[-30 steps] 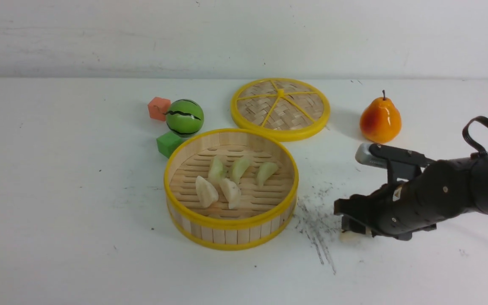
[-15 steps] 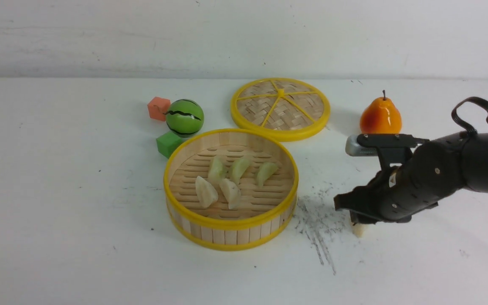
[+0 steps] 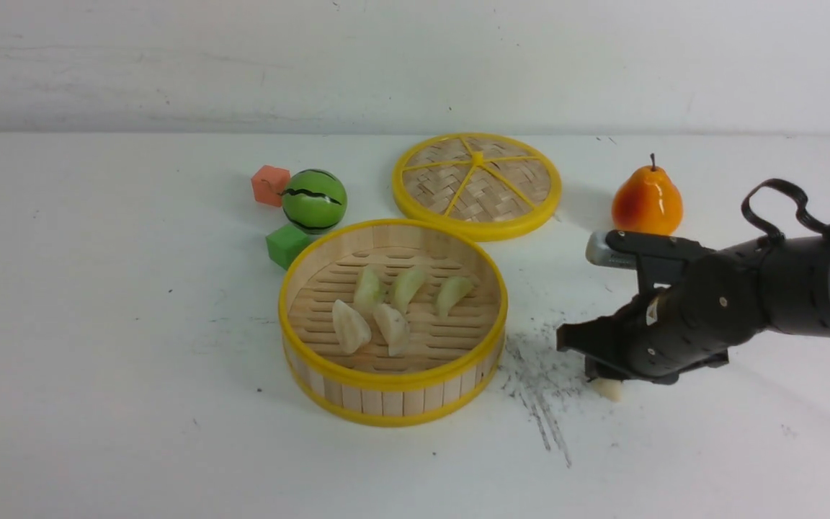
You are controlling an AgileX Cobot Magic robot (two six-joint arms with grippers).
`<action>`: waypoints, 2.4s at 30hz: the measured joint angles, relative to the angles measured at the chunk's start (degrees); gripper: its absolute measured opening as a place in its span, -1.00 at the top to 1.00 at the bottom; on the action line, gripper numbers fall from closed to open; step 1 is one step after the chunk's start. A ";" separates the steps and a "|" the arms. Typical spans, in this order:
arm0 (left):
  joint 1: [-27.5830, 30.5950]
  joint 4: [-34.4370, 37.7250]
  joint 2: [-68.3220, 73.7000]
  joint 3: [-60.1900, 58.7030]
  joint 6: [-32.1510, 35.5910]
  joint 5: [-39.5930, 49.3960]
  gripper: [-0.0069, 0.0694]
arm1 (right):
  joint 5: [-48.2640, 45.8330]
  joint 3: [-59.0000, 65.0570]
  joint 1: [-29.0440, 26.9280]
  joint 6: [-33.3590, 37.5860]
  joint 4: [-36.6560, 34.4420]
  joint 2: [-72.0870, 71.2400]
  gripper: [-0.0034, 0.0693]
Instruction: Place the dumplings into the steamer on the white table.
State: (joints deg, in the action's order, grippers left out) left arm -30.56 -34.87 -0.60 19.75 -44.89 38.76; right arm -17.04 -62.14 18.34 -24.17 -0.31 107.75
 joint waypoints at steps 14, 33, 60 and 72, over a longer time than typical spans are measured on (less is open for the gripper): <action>0.00 -0.20 0.00 0.00 0.00 -0.64 0.57 | -2.82 -15.87 12.83 10.46 -7.33 -3.67 0.25; 0.00 -0.20 0.00 0.00 0.00 -0.67 0.52 | -5.38 -18.44 13.77 11.00 -12.24 -0.56 -0.33; 0.00 -0.20 0.00 0.00 0.00 -0.67 0.48 | -13.35 25.59 14.76 20.98 3.81 -71.73 0.96; 0.00 -0.20 0.00 0.00 0.00 -0.67 0.44 | -10.31 39.65 13.18 19.17 14.45 -87.85 0.95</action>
State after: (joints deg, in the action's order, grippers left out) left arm -30.56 -35.07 -0.60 19.75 -44.89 38.10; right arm -27.35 -22.49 31.51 -5.00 14.14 19.89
